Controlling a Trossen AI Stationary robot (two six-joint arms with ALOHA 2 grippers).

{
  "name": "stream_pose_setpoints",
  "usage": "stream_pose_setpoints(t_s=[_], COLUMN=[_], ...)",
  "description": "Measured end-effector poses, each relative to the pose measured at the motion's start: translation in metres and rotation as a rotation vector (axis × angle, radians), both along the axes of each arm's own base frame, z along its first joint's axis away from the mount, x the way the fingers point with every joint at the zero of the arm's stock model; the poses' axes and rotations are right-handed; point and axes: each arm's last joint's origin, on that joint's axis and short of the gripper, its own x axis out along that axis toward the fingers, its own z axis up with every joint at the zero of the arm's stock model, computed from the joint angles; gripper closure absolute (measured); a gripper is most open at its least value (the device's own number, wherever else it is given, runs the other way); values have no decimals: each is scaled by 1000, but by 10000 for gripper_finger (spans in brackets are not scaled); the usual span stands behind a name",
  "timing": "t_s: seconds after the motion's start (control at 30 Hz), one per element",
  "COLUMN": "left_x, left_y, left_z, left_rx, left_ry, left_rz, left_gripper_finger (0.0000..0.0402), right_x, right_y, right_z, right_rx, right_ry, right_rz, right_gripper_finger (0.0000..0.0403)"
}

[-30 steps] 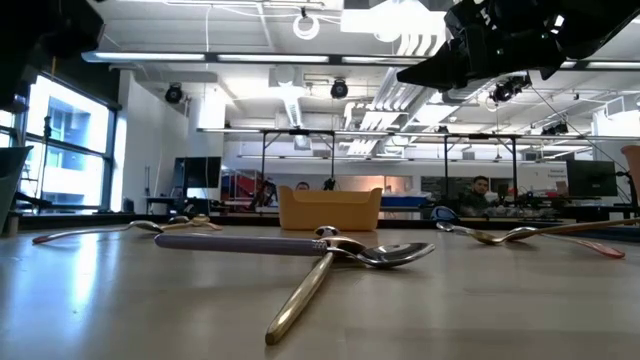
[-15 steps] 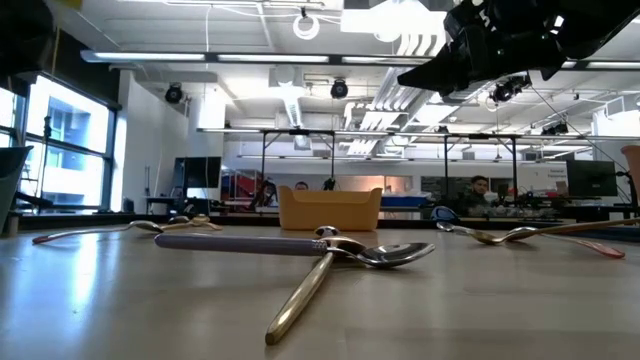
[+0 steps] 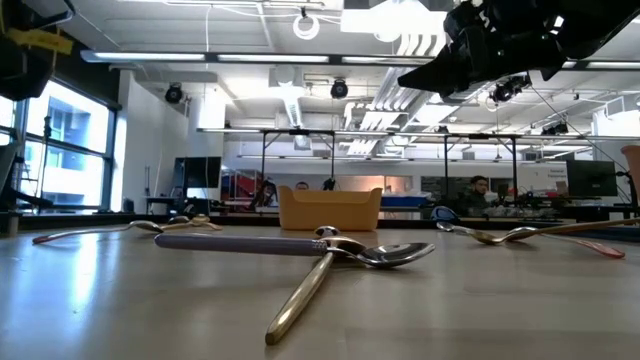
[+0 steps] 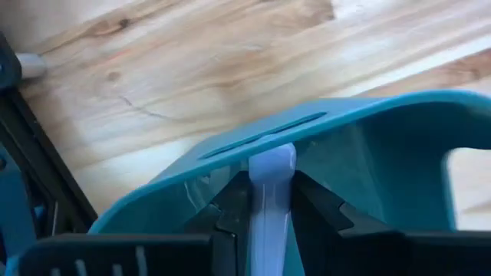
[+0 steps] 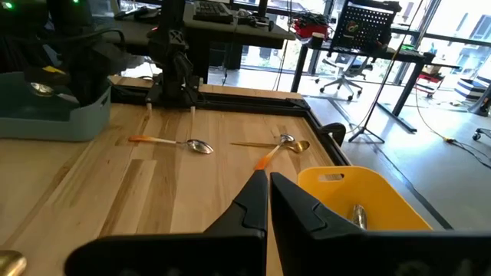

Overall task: Sort silverware by color (type)
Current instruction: Put the top left blue spoon into the blue bin, then put the top left orange spoon into the yellow bin

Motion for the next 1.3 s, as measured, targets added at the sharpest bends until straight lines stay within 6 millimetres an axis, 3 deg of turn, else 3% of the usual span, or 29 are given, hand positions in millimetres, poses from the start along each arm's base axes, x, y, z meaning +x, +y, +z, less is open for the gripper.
stream_pose_setpoints(t_s=[0.2,0.5,0.67,0.87,1.13,1.3], left_x=[2,15,26,39,75,105], left_y=[0,-3,-6,0,24,52], left_z=[-4,13,30,38,44,51], left_rx=[-14,-38,-52,12,229,290], left_ry=[-34,-78,-135,-213,-419,-533], left_rz=[-41,-153,-276,-407,-577,-707], left_gripper_finger=[344,247,236,278,389,394], right_x=[0,0,-3,-14,-20,-17], right_y=[0,0,1,4,18,27], right_z=[0,2,7,12,14,13], right_rx=[-17,-63,-94,-94,-111,-106], right_ry=[3,-10,-28,-8,36,41], right_rz=[3,8,-5,-64,-161,-126], right_gripper_finger=[403,402,403,403,403,403])
